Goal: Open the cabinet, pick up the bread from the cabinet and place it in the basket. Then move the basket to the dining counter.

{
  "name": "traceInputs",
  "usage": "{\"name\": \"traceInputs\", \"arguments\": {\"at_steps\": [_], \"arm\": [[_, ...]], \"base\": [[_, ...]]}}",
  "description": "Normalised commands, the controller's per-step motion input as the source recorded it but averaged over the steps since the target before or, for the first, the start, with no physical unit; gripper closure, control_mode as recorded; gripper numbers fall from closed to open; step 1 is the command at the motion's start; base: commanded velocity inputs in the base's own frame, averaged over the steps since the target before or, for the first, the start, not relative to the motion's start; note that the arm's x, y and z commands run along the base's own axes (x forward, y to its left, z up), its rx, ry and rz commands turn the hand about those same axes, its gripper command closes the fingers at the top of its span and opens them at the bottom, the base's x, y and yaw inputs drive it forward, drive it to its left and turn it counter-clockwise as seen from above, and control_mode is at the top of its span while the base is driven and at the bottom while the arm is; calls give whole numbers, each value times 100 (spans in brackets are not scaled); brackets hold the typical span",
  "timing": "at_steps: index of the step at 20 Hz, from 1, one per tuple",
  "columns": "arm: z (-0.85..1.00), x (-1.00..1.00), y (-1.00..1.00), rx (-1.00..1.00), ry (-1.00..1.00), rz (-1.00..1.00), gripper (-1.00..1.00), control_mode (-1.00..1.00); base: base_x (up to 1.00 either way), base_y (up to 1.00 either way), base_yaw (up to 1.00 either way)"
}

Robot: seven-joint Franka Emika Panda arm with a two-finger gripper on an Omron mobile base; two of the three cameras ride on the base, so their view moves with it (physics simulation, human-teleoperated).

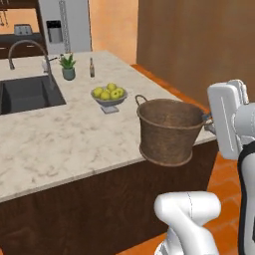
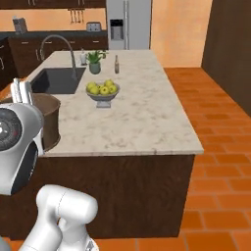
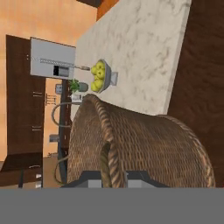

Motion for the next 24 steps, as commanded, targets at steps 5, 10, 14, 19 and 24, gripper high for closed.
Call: {"name": "traceInputs", "arguments": {"at_steps": [5,10,14,19,24], "arm": [[0,0,0,0,0,0,100,100],[0,0,0,0,0,0,100,100],[0,0,0,0,0,0,100,100],[-35,75,-42,7,0,19,100,-100],[-72,100,-15,4,0,36,100,-100]], "base": [[79,-71,10],[70,-60,12],[41,-54,11],[0,0,0],[0,0,0]]}}
